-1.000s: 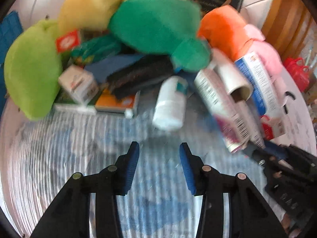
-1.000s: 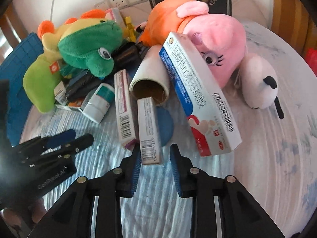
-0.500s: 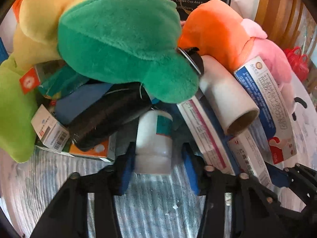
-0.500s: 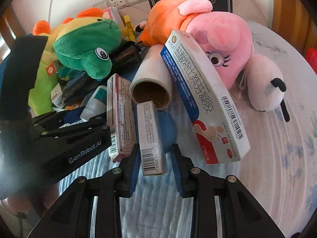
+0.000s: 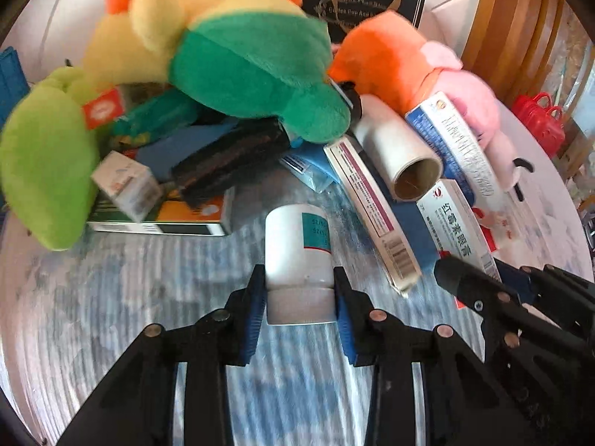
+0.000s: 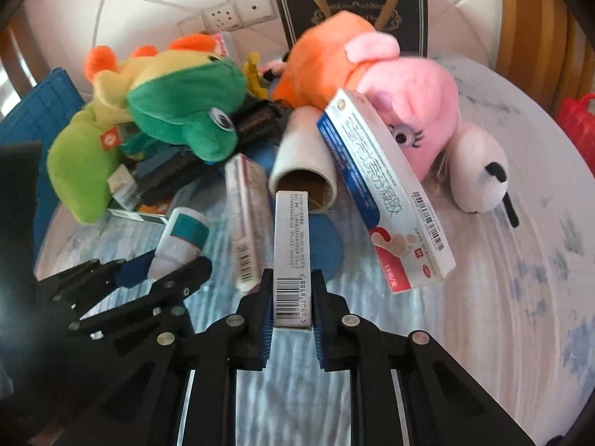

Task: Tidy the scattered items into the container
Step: 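Grasp the white-green bottle with the left tool while the right tool grasps the white medicine box, then carry the bottle with the left tool while the right tool carries the box to the crate, then open both tools to drop the bottle and box into the crate, then move both tools back toward the green plush frog on the bed, then grasp the green plush frog with the left tool while the right tool grasps it too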

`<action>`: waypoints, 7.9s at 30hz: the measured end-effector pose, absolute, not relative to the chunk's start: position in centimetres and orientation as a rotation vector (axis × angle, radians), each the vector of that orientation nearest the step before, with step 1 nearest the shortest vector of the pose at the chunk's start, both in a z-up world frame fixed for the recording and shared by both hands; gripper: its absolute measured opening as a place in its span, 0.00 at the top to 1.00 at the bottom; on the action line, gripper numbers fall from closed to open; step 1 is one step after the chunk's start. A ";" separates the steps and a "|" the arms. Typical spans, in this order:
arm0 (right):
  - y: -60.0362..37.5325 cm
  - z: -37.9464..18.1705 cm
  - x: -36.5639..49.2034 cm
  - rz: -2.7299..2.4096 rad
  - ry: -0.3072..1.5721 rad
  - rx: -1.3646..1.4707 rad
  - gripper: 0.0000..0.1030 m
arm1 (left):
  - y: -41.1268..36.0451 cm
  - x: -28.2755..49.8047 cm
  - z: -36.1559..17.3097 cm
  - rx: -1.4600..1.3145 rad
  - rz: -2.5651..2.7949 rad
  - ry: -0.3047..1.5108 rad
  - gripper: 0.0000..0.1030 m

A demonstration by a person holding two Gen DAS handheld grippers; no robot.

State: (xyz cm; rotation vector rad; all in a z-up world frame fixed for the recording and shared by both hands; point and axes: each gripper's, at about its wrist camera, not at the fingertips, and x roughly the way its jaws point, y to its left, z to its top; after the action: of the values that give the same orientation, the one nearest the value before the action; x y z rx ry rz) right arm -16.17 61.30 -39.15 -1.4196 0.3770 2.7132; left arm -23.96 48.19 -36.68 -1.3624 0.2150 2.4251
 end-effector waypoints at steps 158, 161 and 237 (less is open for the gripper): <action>47.9 -25.3 -13.4 2.736 0.335 -1.141 0.36 | 26.6 -25.1 -19.5 -1.178 2.751 -0.001 0.19; 48.2 -26.6 -14.8 2.699 0.341 -1.188 0.36 | 28.5 -28.6 -20.4 -1.174 2.715 -0.016 0.19; 33.5 -36.6 -27.2 3.052 -0.124 -1.868 0.39 | 16.9 -23.5 -31.0 -1.518 2.921 -0.241 0.19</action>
State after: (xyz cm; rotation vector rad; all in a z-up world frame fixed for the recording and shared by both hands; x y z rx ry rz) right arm -27.18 33.54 -36.60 -1.8683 -0.1240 3.0518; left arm -23.52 16.91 -31.03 -1.5183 -0.2408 2.9213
